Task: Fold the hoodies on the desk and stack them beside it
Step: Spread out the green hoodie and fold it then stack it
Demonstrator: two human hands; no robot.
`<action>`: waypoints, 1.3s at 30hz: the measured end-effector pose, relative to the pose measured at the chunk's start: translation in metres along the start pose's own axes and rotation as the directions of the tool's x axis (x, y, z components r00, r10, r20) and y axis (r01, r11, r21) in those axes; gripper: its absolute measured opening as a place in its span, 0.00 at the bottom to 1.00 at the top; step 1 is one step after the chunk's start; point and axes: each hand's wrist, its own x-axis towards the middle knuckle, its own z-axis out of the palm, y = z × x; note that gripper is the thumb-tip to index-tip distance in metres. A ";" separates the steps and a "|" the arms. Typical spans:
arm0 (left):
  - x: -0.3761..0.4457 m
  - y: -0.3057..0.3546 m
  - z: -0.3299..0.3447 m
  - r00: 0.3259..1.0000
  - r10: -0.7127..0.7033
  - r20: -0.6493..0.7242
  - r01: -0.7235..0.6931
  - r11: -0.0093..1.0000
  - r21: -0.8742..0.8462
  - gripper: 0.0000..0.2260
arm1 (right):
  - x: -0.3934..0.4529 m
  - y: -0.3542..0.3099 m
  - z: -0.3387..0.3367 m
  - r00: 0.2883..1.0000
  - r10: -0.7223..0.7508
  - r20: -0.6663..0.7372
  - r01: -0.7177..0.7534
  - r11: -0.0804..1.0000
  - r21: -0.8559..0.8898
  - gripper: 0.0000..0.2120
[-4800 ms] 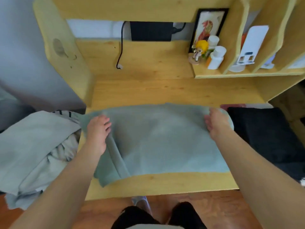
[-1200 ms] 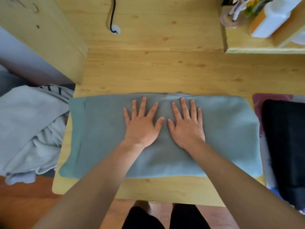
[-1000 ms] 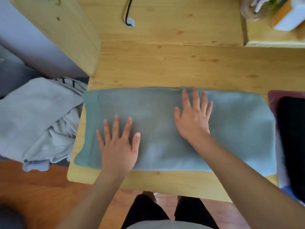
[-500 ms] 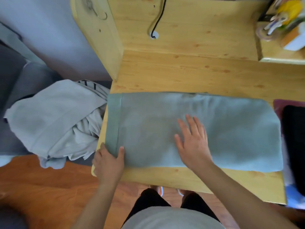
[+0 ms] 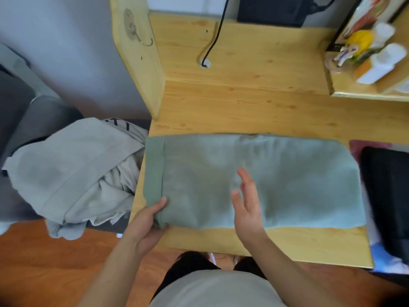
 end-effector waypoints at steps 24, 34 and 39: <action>0.025 0.019 0.008 0.904 0.425 -0.043 -0.178 0.466 0.867 0.09 | 0.044 0.001 -0.026 0.955 0.288 0.071 -0.188 0.771 -0.609 0.24; -0.021 -0.011 0.045 0.745 0.355 0.565 -0.646 0.169 0.745 0.28 | 0.096 -0.072 0.038 0.855 0.333 0.397 -0.252 0.937 -0.244 0.44; -0.029 -0.056 0.075 0.738 0.152 0.657 -0.673 0.238 0.701 0.15 | 0.080 -0.033 0.044 0.936 0.346 0.060 -0.291 0.860 -0.419 0.24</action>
